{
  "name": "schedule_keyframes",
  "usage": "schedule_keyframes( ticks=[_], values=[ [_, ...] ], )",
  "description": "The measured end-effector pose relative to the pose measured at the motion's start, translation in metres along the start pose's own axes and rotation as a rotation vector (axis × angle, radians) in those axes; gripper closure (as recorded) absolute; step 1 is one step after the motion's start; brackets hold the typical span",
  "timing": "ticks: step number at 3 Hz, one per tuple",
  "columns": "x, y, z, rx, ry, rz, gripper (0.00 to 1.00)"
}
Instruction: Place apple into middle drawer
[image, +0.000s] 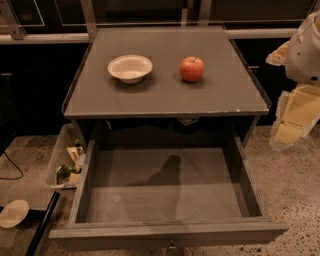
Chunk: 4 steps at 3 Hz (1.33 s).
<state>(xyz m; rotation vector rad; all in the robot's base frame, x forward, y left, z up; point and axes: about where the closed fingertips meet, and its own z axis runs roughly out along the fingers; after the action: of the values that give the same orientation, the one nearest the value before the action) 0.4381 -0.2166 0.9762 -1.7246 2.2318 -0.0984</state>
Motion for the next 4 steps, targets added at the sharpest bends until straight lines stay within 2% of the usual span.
schedule_keyframes(
  ticks=[1,2,4],
  values=[
    [0.0,0.0,0.0,0.0,0.0,0.0,0.0],
    [-0.013,-0.011,0.008,0.019,-0.03,-0.017,0.0],
    [-0.039,-0.067,0.042,0.081,-0.153,-0.082,0.0]
  ],
)
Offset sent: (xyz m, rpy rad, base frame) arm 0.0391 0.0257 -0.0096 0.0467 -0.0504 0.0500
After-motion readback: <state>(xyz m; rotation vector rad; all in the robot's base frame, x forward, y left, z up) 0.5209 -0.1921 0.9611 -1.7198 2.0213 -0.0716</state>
